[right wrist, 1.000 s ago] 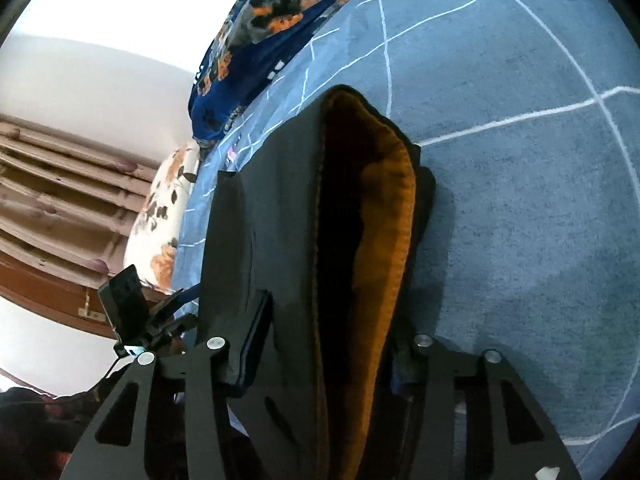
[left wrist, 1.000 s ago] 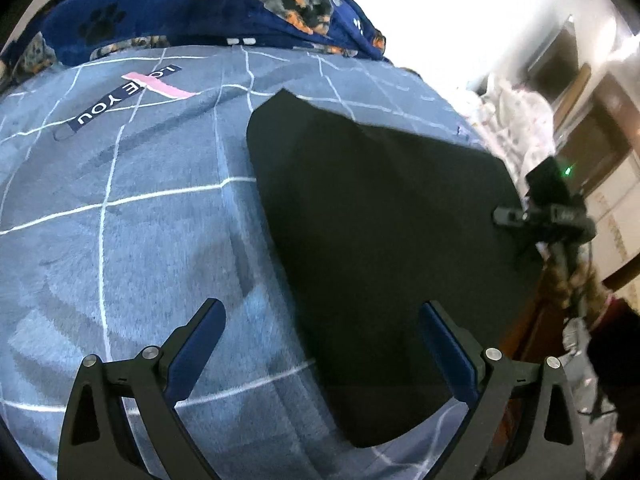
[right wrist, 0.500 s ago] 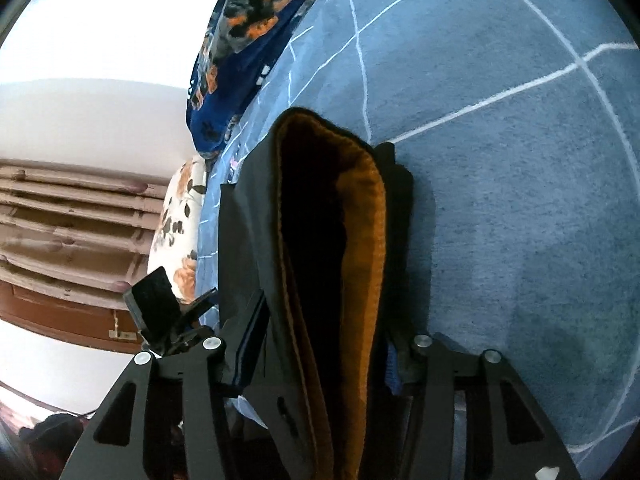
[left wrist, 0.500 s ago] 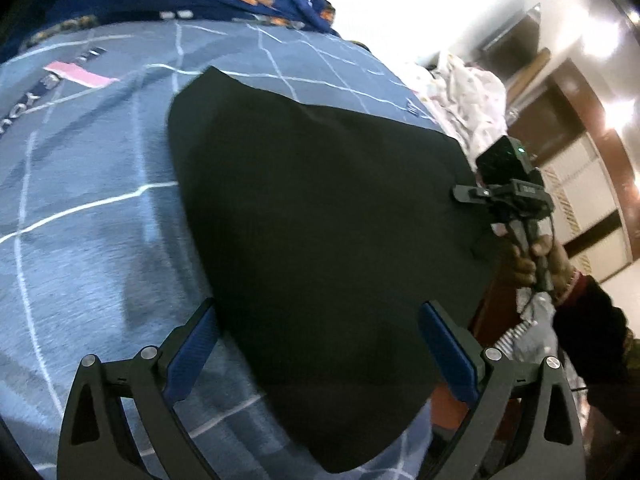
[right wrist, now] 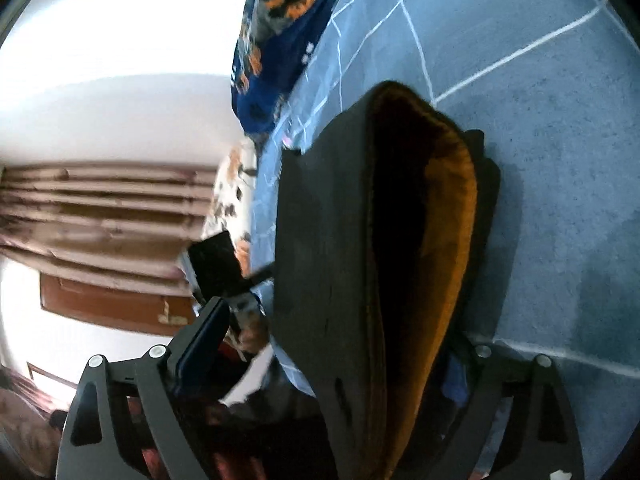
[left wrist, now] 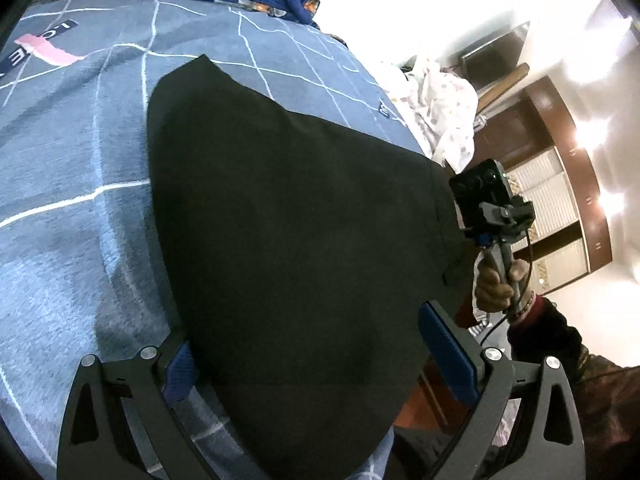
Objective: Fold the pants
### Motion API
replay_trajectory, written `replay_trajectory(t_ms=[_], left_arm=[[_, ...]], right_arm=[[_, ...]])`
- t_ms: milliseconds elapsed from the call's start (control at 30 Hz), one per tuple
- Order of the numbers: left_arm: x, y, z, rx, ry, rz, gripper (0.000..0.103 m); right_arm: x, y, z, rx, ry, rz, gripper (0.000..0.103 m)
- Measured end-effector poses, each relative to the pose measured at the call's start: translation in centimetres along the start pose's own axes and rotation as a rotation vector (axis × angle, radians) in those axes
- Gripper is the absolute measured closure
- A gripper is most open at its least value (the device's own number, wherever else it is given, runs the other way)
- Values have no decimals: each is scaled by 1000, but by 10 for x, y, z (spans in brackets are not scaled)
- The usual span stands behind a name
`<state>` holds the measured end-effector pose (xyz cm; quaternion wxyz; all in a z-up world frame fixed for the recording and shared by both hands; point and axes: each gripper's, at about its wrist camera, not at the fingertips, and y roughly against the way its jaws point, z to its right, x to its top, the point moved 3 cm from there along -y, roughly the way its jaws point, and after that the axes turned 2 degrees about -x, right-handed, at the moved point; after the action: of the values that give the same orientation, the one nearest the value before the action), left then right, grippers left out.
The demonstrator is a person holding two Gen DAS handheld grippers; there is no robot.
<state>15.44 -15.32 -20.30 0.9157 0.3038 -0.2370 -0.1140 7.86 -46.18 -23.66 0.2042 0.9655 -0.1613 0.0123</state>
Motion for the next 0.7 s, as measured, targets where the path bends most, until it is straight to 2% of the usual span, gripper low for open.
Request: replay_trajectory(t_ms=[167,233,300,367,467,567,700], left_arm=[[2,-3,3,-4,-24,-5,7],[2,-3,1,-1,-26,-10,15],[2,-2,-2,-5,-24,-21,32],[-1,2,-9,-35,6,-32,42],[-2,4,-16,-90,42,-38,42],[-1,4,-19,-112,43,-54,42],[7,0,-20,-164,45,-79,42]], right_arm=[[-6,-10,-19,-54,69,37,14],[-8,-13,-16,-107,99,33,30],[-9,-10,2,-143,60,29,64],[-8,-5,15,-138,15,40,73],[-12,-4,16,-128,21,57,74],[-12,-3,18,-102,16,69,73],[-12,-4,18,-109,19,75,73]])
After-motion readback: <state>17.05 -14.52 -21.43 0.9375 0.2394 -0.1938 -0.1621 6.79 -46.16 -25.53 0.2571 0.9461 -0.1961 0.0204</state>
